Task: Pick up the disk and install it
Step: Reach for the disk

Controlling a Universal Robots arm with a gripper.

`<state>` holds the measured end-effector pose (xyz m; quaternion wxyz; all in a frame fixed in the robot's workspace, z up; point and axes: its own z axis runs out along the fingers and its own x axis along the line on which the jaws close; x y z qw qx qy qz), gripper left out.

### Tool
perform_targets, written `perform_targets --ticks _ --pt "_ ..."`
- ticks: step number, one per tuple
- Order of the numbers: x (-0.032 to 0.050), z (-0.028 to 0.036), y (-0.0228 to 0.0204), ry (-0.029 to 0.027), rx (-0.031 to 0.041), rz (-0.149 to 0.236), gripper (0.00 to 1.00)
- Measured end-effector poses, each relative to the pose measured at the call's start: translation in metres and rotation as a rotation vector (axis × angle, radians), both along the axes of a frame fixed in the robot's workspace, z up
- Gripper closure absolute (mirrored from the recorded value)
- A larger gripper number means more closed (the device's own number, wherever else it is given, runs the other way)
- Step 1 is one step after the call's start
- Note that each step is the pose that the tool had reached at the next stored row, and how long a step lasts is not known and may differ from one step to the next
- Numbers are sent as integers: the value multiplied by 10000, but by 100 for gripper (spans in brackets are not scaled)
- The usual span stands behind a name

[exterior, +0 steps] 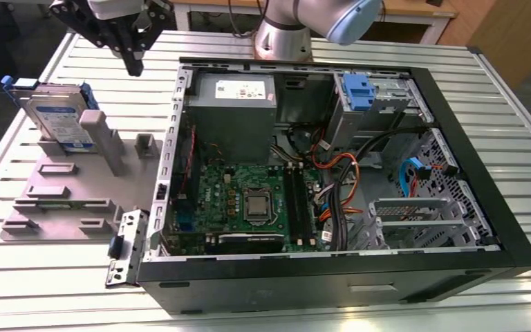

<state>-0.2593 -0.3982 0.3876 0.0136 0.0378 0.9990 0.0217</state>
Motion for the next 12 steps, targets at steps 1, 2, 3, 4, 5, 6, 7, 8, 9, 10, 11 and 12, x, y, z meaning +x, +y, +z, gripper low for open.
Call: perform_targets --ticks 1,2,3,4,5,6,7,8,9,10,11,12 --pt "-13 -1 0 0 0 0 89" --pt "-27 -2 0 0 0 0 89" --pt "-41 -2 0 0 0 0 89" --pt "-56 -3 0 0 0 0 89" --pt "-71 -4 0 0 0 -1 89" --pt "-88 -6 0 0 0 -1 89" --pt "-104 -7 0 0 0 -1 89" --pt "-119 -8 0 0 0 0 89" --pt "-134 -10 0 -1 0 0 89" --pt "-151 -12 0 0 0 0 89" --pt "-169 -13 0 1 -1 1 89" --pt "-188 -15 0 0 0 0 89"
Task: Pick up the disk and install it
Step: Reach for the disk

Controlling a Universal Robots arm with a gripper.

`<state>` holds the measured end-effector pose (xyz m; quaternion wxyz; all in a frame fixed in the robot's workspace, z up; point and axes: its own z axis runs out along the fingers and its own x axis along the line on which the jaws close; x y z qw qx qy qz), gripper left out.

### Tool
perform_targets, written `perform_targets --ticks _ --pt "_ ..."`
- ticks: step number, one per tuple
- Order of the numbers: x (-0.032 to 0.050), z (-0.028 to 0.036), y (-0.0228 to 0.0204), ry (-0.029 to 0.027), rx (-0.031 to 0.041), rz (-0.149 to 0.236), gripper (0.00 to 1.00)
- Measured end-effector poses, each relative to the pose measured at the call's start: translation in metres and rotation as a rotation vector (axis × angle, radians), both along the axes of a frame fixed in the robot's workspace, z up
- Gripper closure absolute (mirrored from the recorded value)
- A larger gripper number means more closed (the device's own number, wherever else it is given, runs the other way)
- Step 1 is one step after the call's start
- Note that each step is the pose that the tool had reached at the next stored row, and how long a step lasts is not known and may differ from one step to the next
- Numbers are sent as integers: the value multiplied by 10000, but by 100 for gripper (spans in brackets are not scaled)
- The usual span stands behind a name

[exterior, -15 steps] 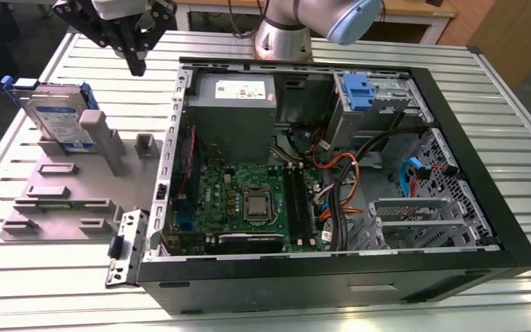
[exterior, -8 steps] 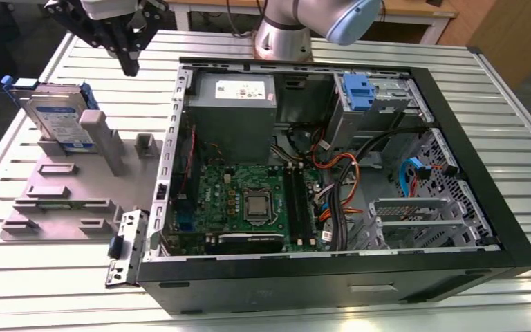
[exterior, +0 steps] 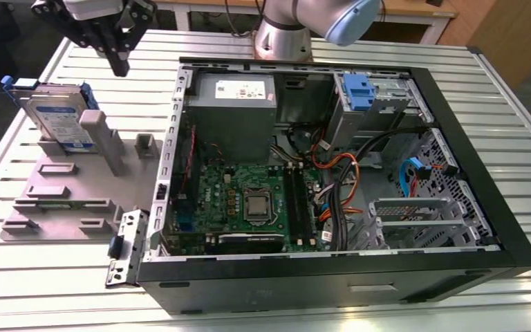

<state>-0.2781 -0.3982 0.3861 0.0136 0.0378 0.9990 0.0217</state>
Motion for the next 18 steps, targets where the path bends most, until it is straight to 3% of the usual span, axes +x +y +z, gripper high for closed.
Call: perform_targets --ticks 12,18 --pt "-206 -18 0 0 0 0 89" --pt "-353 -32 1 0 0 -1 89"
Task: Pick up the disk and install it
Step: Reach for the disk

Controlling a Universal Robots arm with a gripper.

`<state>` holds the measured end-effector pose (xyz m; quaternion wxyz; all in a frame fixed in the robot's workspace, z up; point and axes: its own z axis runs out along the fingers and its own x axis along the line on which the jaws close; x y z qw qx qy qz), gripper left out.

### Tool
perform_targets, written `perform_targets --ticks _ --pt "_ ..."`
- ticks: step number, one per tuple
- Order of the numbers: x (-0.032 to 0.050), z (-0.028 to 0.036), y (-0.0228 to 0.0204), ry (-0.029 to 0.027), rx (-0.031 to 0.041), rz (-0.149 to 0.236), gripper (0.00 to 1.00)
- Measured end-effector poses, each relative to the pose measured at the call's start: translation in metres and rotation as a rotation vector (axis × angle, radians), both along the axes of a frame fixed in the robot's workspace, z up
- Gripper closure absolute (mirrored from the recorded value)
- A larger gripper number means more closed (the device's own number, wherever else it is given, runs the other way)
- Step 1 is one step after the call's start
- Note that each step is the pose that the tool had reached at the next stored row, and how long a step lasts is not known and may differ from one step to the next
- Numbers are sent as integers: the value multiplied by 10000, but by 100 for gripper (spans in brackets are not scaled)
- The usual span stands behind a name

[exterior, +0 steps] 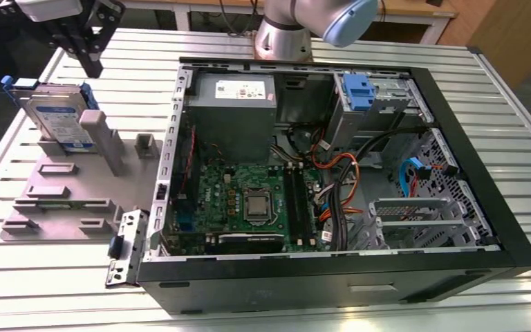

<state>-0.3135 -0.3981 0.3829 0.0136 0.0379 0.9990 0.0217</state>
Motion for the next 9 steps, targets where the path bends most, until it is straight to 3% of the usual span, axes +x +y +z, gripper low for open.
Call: perform_targets --ticks 9 --pt "-183 -38 11 0 0 0 89"
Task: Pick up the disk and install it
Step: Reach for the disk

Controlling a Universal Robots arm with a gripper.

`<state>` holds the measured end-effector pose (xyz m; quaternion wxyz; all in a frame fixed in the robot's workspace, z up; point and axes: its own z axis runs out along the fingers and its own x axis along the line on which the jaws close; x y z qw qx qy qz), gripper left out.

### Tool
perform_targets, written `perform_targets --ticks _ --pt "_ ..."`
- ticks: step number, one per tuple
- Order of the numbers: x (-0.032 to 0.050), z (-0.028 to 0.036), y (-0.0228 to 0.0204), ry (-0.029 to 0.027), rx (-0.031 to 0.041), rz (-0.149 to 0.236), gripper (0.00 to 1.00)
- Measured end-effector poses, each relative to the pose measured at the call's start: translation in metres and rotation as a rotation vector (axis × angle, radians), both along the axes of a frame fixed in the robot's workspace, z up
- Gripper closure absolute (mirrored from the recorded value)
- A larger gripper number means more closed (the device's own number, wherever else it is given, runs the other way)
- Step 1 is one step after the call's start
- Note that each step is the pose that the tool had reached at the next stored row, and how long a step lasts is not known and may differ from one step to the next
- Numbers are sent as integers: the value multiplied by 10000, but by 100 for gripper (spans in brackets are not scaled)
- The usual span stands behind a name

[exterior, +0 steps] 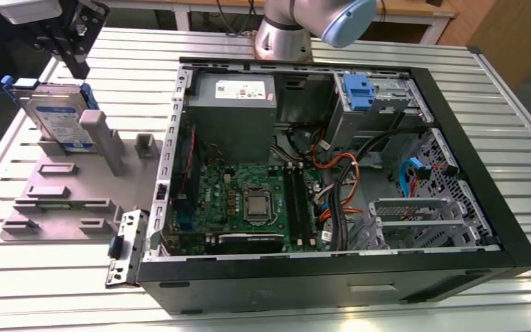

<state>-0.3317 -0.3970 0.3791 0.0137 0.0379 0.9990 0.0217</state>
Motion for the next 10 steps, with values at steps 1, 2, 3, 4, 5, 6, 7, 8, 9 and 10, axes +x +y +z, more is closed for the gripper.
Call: perform_targets --ticks 1,2,3,4,5,6,7,8,9,10 --pt "-27 -4 3 0 0 -1 89" --pt "-53 -9 6 0 0 -3 89" --pt "-81 -13 10 0 0 -4 89" --pt "-105 -19 13 0 0 -5 89" --pt "-122 -24 17 0 0 -5 89" --pt "-139 -29 22 1 -1 -6 89" --pt "-158 -34 27 0 0 -6 89" --pt "-178 -40 33 0 0 -6 89" --pt "-200 -46 39 -1 0 -7 89" --pt "-220 -51 46 0 0 -8 89"
